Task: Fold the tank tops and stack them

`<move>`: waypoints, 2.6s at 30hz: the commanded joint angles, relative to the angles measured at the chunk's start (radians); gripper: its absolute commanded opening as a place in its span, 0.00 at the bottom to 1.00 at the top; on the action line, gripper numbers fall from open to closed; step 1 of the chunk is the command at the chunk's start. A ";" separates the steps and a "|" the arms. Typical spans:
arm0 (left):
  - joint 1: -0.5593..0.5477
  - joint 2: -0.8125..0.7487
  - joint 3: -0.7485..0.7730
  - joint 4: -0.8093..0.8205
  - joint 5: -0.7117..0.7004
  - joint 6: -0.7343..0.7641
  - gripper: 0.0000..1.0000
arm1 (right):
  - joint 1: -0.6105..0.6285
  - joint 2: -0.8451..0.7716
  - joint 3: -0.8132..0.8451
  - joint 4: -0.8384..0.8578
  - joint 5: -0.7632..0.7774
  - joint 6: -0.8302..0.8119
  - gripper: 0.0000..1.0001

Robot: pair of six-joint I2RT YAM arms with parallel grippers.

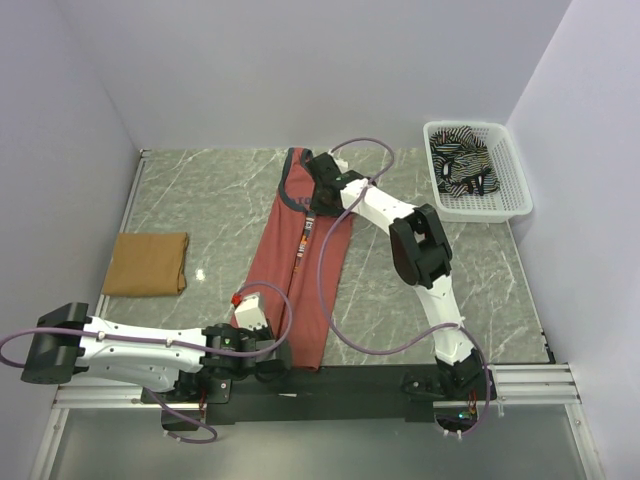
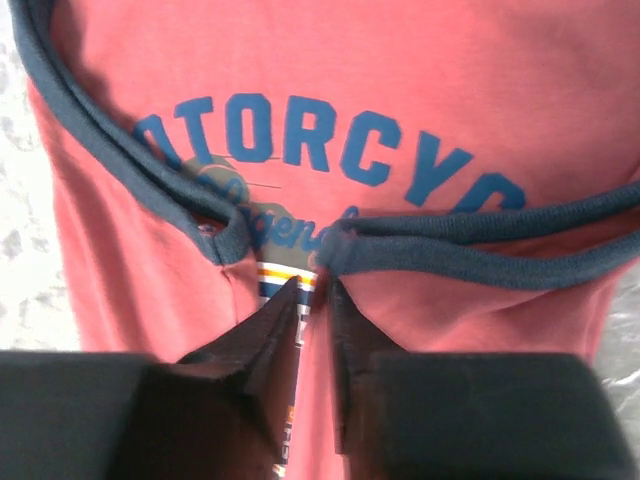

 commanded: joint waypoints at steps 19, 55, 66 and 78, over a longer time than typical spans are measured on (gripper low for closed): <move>0.585 -0.002 0.243 0.294 0.161 0.725 0.44 | 0.008 -0.372 -0.321 0.204 0.013 -0.043 0.63; 1.022 1.264 1.274 0.458 0.583 1.025 0.33 | -0.217 0.066 0.068 -0.099 -0.128 -0.081 0.29; 1.055 1.425 1.458 0.669 0.679 0.761 0.35 | -0.334 0.180 0.326 -0.004 -0.298 -0.131 0.55; 1.080 1.022 1.163 0.880 0.710 0.824 0.61 | -0.303 -0.090 0.133 0.131 -0.348 -0.147 0.67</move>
